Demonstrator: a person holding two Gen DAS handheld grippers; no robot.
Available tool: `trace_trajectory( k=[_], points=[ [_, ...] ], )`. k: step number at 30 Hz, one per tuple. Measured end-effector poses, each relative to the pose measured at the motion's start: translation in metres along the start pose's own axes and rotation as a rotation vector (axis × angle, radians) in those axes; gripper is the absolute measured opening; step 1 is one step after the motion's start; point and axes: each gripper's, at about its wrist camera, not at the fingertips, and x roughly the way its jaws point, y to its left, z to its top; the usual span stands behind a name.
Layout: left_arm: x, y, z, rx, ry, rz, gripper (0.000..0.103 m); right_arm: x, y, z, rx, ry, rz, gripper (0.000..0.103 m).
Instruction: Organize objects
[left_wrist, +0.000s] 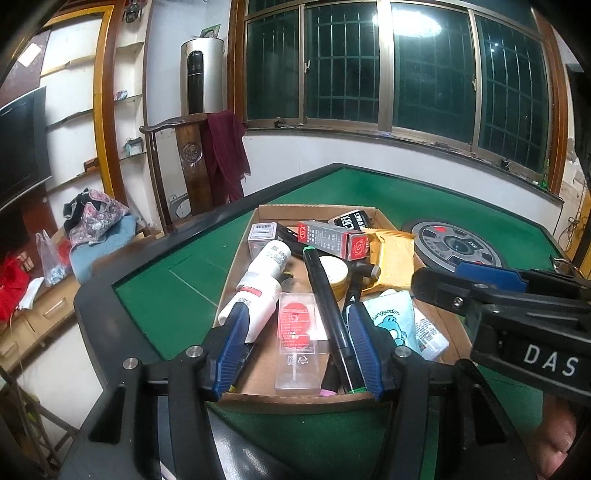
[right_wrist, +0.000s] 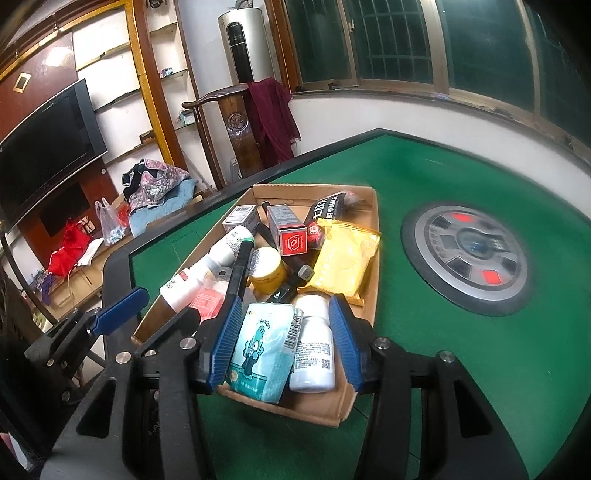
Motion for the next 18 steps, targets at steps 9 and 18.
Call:
trace_trajectory(
  k=[9,18],
  points=[
    [0.001,0.009,-0.001,-0.038,0.020,0.035,0.057,-0.009,-0.006,-0.008,0.016,-0.001,-0.009,0.048],
    [-0.018,0.010,-0.001,0.004,-0.042,0.028,0.072,-0.017,-0.004,-0.019,0.003,0.000,-0.019,0.048]
  ],
)
